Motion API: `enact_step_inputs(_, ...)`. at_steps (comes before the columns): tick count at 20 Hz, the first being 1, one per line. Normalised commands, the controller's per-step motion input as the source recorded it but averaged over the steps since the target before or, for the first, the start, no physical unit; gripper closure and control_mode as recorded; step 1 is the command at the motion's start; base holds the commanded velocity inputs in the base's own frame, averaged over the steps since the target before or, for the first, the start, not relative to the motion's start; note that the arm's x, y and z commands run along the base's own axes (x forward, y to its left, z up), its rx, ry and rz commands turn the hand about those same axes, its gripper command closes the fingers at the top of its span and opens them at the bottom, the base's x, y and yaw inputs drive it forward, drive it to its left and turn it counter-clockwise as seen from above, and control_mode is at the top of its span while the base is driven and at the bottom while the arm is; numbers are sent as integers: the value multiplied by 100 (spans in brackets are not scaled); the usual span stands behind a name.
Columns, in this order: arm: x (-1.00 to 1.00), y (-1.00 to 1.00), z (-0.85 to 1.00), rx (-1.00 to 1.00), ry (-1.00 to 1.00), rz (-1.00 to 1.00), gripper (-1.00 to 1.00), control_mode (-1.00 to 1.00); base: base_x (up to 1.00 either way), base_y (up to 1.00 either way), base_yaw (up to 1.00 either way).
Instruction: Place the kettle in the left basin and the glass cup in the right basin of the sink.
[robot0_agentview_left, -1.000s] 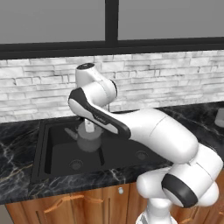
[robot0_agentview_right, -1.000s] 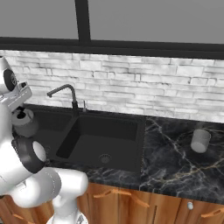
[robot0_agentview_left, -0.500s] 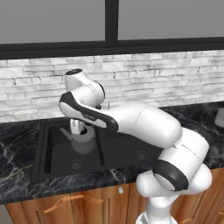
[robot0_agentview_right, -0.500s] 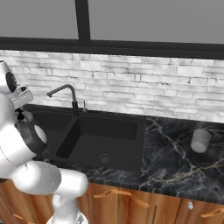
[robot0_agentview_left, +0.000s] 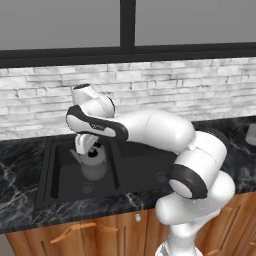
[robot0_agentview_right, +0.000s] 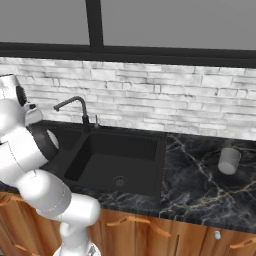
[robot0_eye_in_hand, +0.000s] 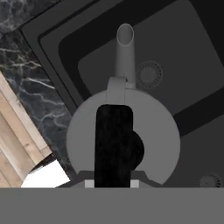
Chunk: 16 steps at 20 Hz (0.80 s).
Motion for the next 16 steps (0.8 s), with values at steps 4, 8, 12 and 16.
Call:
enact_step_inputs(4,17,12,-25,0,0,-4,100,-100,0,0,0)
enact_step_inputs(8,13,15,-25,0,-8,-4,100,-100,0,0,0)
enact_step_inputs(12,19,10,-29,0,-4,-6,100,-100,0,0,0)
enact_step_inputs(16,17,5,-28,0,0,-6,100,-100,0,0,0)
